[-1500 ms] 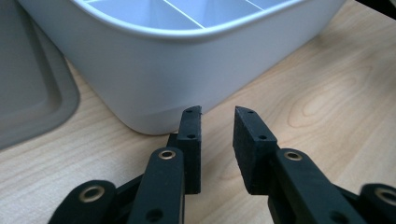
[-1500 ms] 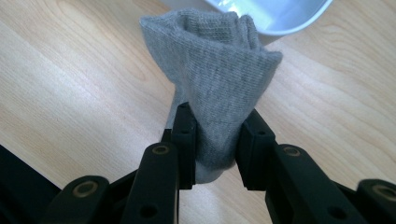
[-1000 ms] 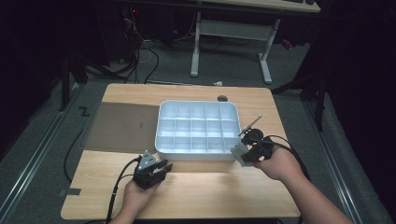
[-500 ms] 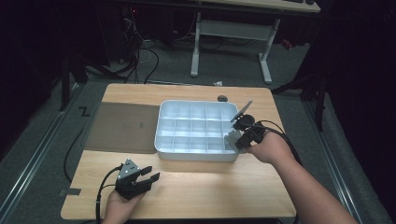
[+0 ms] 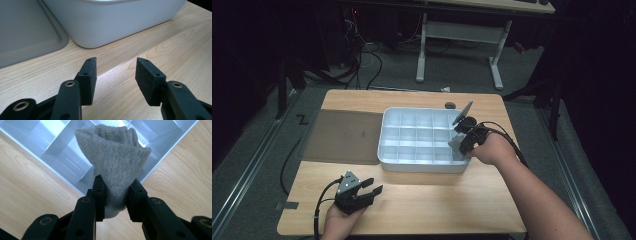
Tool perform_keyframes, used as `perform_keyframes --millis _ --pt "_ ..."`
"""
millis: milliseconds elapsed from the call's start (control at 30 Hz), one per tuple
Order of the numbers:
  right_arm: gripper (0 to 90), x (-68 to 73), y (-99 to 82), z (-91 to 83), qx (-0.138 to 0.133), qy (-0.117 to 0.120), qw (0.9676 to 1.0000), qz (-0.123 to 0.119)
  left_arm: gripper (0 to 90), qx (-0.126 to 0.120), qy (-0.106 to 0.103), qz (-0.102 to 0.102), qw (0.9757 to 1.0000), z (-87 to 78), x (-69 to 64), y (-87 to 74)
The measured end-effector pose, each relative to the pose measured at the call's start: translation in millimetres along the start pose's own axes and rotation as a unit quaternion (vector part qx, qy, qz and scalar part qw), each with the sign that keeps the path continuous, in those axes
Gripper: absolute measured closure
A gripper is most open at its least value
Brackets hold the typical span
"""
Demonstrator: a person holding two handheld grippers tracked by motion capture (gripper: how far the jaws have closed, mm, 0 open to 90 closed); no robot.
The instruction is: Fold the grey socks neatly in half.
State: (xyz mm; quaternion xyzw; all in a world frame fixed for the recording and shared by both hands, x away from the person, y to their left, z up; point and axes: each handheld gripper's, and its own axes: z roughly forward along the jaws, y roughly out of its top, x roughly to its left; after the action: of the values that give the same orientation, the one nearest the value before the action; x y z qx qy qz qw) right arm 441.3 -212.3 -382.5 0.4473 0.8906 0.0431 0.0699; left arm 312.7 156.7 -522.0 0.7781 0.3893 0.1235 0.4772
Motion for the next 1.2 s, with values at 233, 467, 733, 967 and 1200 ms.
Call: perform_keyframes --millis 233,467,733,967,1200 --pt "72.4 -4.9 7.4 17.7 0.043 0.007 0.9991 -0.001 52.2 0.002 0.000 0.005 1.0000 1.5 -1.7 -0.4" --pt "72.4 -2.9 17.4 39.1 0.085 0.009 0.9963 -0.010 51.8 0.003 -0.002 0.006 1.0000 1.3 -1.9 -0.1" --pt "73.0 1.8 24.0 60.0 0.120 -0.007 0.9926 -0.015 51.6 0.000 -0.004 0.005 1.0000 0.9 -2.3 -0.2" --pt "72.5 1.2 26.0 67.6 0.129 -0.013 0.9914 -0.022 51.6 0.001 -0.005 0.004 1.0000 0.8 -2.5 -0.4" --pt "65.0 1.3 23.5 60.9 0.118 -0.016 0.9925 -0.025 51.6 0.001 -0.006 0.003 1.0000 1.1 -2.7 -0.4"
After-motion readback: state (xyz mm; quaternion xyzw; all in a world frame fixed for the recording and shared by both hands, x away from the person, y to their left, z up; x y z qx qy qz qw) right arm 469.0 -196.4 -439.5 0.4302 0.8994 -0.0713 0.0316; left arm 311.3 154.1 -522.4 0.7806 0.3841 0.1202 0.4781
